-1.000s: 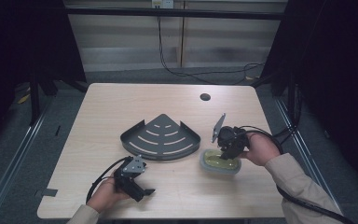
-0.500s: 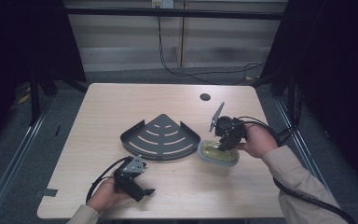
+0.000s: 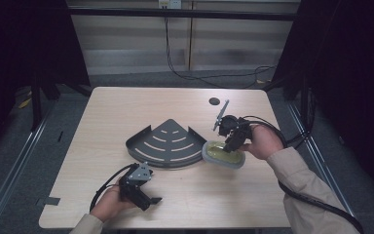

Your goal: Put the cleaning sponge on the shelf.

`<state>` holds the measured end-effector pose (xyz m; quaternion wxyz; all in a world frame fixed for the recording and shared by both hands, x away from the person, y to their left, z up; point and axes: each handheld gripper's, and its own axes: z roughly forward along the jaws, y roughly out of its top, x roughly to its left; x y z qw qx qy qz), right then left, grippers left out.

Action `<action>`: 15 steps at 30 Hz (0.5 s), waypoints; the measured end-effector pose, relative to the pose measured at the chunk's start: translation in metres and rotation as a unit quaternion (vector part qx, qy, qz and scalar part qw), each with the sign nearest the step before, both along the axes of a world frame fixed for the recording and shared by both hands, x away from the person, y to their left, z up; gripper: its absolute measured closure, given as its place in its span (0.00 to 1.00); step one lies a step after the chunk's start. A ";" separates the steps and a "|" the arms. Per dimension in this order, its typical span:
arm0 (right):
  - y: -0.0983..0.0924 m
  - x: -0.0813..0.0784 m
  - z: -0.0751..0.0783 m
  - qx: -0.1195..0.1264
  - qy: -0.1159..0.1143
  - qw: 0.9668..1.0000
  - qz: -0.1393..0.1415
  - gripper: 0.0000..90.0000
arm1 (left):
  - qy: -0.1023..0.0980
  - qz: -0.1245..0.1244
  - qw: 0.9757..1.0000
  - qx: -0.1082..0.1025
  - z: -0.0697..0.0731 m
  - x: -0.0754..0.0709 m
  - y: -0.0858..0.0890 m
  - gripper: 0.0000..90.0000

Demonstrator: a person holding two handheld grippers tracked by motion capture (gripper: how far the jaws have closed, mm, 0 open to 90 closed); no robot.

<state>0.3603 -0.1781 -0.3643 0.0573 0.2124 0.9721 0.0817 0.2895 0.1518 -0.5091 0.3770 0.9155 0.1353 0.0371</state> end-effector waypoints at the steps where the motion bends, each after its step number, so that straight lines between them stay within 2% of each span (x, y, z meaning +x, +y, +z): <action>1: 0.001 0.001 0.001 0.000 0.000 1.000 -0.002 0.80 | 0.000 0.000 1.000 -0.001 0.000 0.000 0.000 0.00; 15: 0.012 0.015 0.011 0.003 -0.012 1.000 -0.026 0.80 | 0.001 -0.001 1.000 -0.002 0.000 0.000 0.000 0.00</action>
